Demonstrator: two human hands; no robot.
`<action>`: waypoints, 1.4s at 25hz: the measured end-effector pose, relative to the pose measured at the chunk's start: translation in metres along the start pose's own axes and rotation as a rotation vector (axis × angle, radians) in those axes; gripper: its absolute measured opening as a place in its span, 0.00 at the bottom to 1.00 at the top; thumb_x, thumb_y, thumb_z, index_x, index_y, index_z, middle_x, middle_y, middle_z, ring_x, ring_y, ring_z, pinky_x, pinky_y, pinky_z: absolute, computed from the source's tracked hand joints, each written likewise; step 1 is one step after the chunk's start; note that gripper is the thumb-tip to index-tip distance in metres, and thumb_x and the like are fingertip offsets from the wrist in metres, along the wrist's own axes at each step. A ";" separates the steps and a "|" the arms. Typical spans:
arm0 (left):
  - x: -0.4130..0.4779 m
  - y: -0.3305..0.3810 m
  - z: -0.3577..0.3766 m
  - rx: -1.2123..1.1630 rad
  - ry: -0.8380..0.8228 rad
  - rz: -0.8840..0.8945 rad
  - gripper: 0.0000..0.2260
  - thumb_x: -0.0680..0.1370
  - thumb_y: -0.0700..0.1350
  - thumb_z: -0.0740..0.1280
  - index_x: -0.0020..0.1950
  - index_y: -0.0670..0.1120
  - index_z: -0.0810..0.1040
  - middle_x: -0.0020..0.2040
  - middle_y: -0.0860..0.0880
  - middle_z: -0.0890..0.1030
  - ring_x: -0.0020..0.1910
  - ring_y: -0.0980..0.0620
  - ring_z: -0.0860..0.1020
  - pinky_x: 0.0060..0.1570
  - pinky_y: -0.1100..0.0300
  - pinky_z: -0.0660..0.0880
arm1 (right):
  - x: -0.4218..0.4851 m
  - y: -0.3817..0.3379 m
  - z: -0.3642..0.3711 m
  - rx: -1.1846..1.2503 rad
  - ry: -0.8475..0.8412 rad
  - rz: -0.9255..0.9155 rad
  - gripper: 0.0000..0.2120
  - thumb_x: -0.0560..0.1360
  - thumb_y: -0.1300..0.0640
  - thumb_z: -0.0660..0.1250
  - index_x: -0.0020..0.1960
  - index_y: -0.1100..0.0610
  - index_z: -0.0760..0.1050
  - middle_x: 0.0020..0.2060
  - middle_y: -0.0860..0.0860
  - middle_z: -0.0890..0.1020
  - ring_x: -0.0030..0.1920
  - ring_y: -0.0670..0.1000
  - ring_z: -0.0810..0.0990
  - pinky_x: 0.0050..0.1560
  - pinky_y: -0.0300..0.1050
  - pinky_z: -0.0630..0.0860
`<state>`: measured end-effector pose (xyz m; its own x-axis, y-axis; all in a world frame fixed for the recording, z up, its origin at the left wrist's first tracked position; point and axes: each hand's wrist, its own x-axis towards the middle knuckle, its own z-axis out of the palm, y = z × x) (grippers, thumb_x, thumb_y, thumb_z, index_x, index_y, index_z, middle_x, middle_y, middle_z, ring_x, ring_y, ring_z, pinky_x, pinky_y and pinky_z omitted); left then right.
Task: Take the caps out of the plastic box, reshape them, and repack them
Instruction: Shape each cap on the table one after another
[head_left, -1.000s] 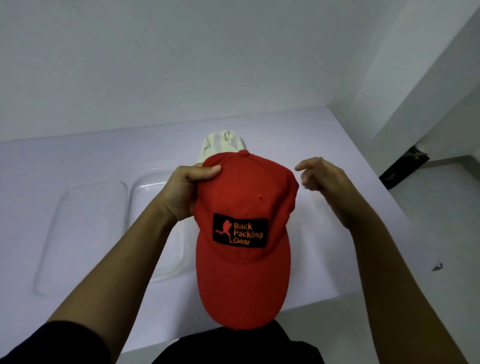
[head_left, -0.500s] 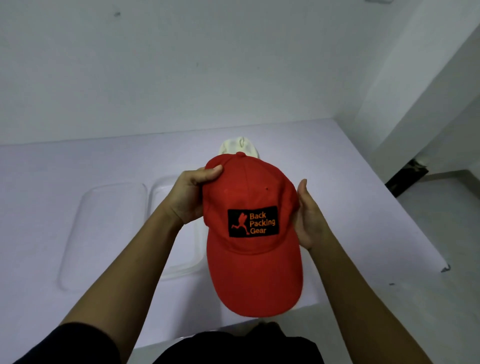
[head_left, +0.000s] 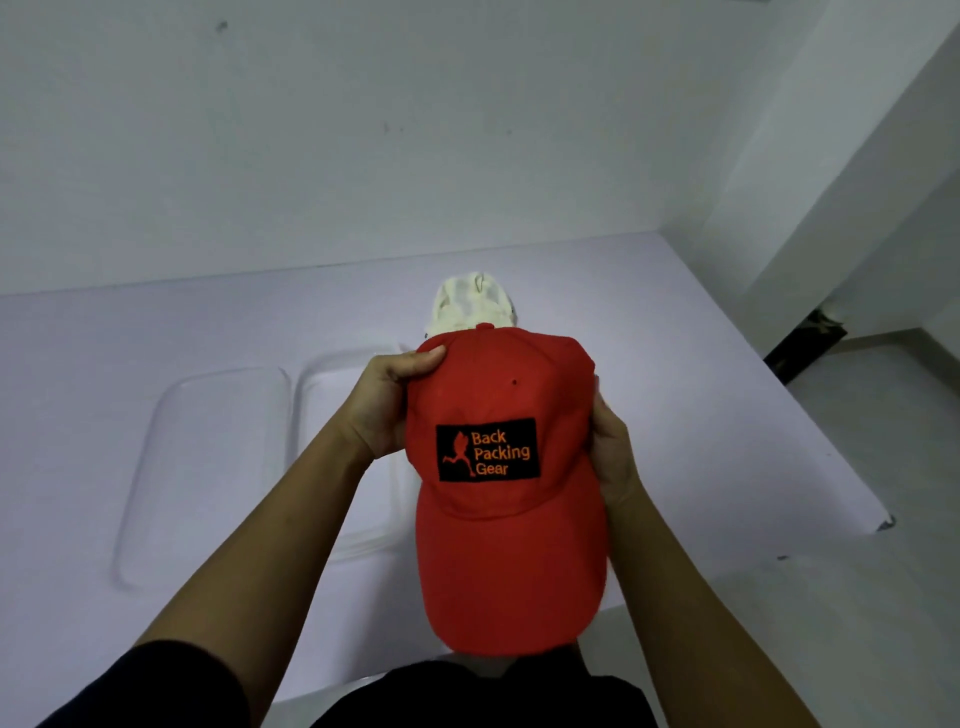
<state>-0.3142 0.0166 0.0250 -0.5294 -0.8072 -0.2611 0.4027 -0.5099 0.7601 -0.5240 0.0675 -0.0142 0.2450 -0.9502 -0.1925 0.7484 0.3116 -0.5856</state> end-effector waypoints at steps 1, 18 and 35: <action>0.002 0.001 0.000 -0.002 0.014 0.001 0.25 0.52 0.48 0.80 0.47 0.44 0.86 0.47 0.46 0.86 0.46 0.50 0.84 0.42 0.59 0.80 | 0.001 -0.006 -0.006 0.014 -0.080 0.046 0.20 0.70 0.46 0.64 0.52 0.59 0.83 0.51 0.54 0.85 0.52 0.51 0.83 0.53 0.45 0.79; 0.083 -0.008 0.062 0.224 0.009 -0.226 0.14 0.70 0.43 0.62 0.46 0.42 0.86 0.46 0.45 0.86 0.44 0.50 0.84 0.44 0.61 0.80 | -0.007 -0.123 -0.035 -0.979 -0.420 0.489 0.24 0.61 0.73 0.72 0.56 0.66 0.74 0.45 0.60 0.85 0.46 0.53 0.82 0.48 0.52 0.80; 0.162 -0.122 0.069 0.247 0.141 -0.456 0.11 0.78 0.42 0.60 0.55 0.41 0.80 0.46 0.45 0.85 0.44 0.49 0.83 0.53 0.55 0.76 | 0.037 -0.176 -0.157 -1.397 -0.093 0.606 0.11 0.65 0.76 0.56 0.36 0.64 0.73 0.32 0.53 0.74 0.35 0.47 0.74 0.47 0.42 0.72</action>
<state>-0.5010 -0.0313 -0.0687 -0.4975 -0.5607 -0.6619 -0.0410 -0.7470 0.6636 -0.7438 -0.0227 -0.0421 0.3677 -0.6632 -0.6519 -0.6255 0.3424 -0.7011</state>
